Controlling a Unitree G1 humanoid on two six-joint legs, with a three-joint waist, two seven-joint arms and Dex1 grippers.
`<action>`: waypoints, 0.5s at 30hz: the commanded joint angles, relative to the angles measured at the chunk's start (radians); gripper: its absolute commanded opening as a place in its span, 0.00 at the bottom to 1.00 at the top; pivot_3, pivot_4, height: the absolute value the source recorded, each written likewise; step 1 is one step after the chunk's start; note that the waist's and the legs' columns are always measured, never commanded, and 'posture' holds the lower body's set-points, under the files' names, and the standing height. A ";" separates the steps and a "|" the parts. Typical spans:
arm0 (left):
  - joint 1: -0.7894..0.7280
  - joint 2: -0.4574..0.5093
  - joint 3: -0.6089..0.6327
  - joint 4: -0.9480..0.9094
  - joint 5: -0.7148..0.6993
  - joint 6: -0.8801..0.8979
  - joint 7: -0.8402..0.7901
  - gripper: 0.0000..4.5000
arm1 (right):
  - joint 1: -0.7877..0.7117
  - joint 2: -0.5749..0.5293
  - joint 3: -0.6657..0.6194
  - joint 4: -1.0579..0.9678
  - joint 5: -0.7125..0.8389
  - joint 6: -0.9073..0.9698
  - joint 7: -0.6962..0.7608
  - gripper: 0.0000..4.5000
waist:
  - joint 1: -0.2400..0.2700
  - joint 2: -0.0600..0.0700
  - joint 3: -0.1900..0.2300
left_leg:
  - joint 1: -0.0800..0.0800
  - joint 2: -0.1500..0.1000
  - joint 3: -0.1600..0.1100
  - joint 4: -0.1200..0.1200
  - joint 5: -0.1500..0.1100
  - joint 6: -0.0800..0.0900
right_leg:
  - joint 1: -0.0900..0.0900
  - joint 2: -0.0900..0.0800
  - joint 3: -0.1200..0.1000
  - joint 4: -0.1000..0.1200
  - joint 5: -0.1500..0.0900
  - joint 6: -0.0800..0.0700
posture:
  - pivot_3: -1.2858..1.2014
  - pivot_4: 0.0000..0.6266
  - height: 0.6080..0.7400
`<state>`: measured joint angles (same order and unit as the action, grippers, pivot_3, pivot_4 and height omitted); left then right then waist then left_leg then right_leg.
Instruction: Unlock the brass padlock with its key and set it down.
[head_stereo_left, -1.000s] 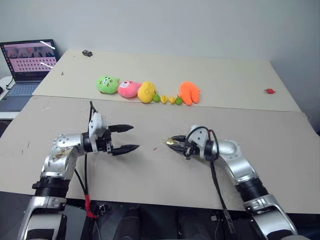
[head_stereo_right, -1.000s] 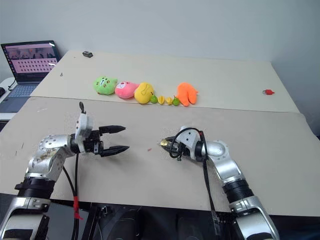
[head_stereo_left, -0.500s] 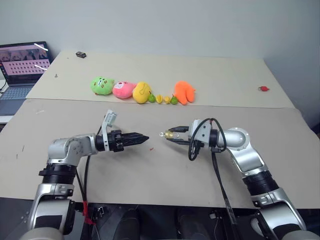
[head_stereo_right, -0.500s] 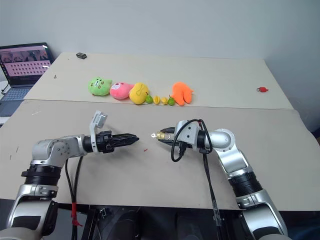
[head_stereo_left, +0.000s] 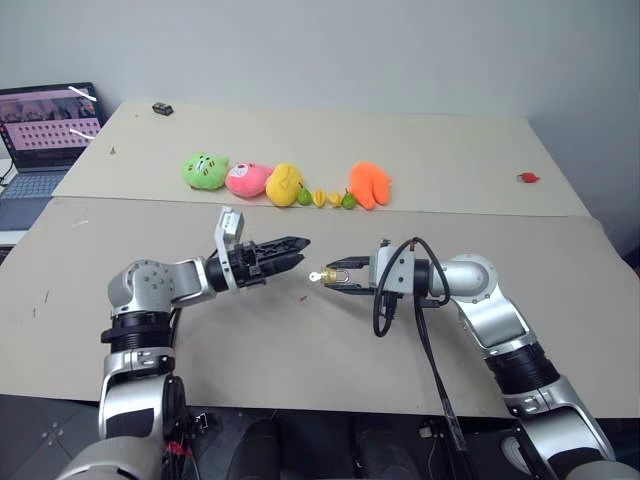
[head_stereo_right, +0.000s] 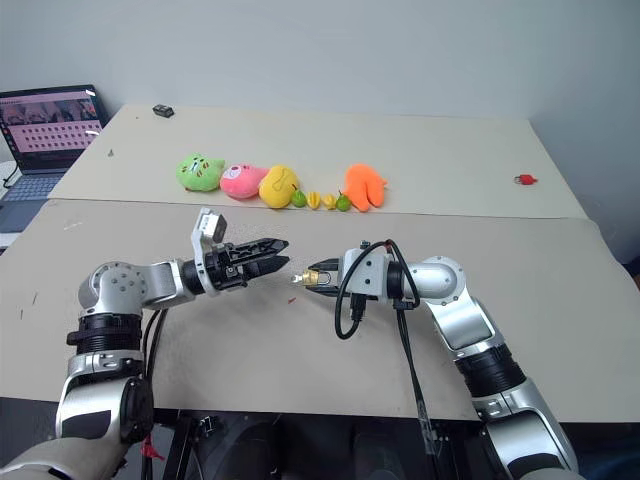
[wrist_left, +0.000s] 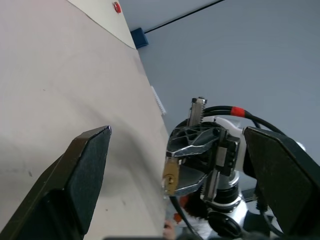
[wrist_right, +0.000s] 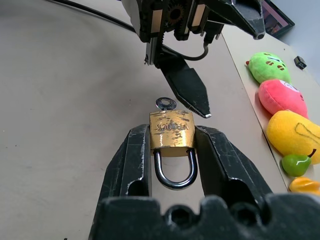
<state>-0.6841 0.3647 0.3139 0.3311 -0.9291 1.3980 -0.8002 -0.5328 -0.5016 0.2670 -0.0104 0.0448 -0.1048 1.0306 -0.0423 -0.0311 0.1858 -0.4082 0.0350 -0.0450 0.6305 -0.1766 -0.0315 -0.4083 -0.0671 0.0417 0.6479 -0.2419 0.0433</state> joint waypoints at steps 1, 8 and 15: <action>0.018 -0.008 -0.004 -0.059 -0.036 0.032 0.004 1.00 | -0.027 -0.012 -0.010 -0.051 0.011 0.005 0.005 0.20 | 0.000 0.000 0.000 | 0.000 0.000 0.000 0.000 0.000 0.000 | 0.000 0.000 0.000 0.000 0.000 0.000 | 0.52 0.24 0.86; 0.084 0.049 -0.098 -0.135 -0.024 0.039 -0.053 1.00 | -0.029 -0.012 -0.007 -0.043 0.005 0.000 0.005 0.20 | 0.000 0.000 0.000 | 0.001 0.000 0.000 -0.001 0.000 0.000 | 0.000 0.000 0.000 0.000 0.002 -0.003 | 0.52 0.24 0.86; 0.086 0.063 -0.120 -0.118 0.000 -0.012 -0.062 1.00 | -0.031 -0.005 -0.003 -0.044 0.007 0.004 0.004 0.20 | 0.000 0.000 0.000 | 0.001 0.000 0.000 -0.001 0.000 0.000 | 0.000 0.000 0.000 -0.001 0.002 -0.004 | 0.52 0.24 0.86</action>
<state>-0.5963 0.4224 0.1925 0.2172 -0.9263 1.4046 -0.8467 -0.5397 -0.5076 0.2684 -0.0158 0.0434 -0.0968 1.0385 -0.0427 -0.0310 0.1859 -0.4075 0.0350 -0.0449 0.6298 -0.1765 -0.0318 -0.4080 -0.0670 0.0417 0.6473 -0.2398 0.0395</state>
